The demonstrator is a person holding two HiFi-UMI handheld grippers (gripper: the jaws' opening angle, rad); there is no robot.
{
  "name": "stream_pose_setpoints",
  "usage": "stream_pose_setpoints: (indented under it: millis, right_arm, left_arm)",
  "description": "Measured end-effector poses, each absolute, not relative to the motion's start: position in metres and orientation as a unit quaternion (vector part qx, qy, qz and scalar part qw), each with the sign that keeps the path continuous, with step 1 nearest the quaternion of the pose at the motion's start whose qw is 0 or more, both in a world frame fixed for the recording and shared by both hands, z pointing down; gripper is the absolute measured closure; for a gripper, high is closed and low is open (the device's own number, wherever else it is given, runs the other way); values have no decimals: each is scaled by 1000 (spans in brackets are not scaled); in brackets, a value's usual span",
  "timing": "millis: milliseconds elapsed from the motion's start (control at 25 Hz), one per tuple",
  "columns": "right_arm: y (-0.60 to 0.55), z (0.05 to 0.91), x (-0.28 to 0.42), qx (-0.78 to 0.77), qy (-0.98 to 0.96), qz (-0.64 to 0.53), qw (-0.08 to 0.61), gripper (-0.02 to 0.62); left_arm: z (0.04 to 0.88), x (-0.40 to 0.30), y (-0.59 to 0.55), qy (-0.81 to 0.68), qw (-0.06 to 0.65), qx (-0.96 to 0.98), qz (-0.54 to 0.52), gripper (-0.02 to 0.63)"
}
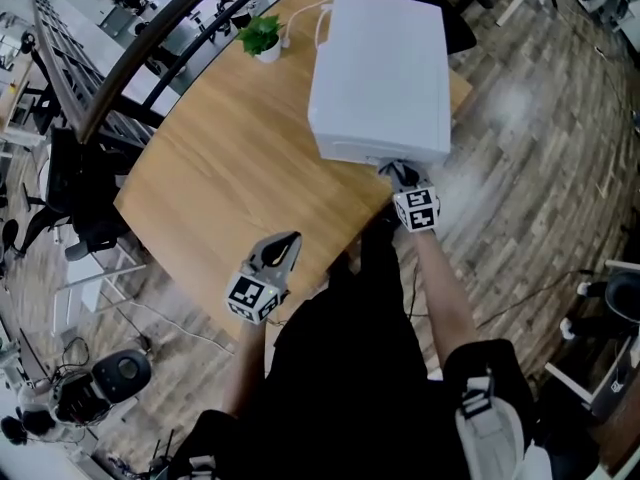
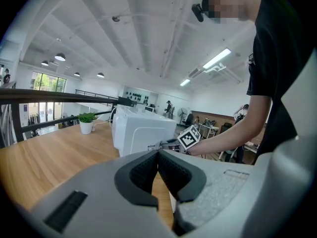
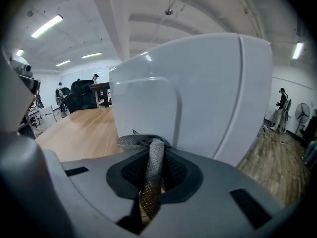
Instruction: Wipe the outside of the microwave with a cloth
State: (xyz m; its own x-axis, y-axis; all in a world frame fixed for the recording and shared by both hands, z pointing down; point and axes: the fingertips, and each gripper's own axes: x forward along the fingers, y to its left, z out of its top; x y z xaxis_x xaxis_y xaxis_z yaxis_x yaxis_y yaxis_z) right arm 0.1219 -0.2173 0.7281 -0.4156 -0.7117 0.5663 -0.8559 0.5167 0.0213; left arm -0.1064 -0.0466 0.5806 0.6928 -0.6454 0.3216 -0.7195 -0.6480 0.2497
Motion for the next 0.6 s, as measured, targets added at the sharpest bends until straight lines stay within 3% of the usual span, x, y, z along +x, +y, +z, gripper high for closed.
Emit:
stream_pose_setpoints:
  millis: [600]
  right_arm:
    - [-212, 749, 195, 530, -785, 172, 269, 557]
  left_arm:
    - [584, -98, -50, -370, 184, 904, 108, 603]
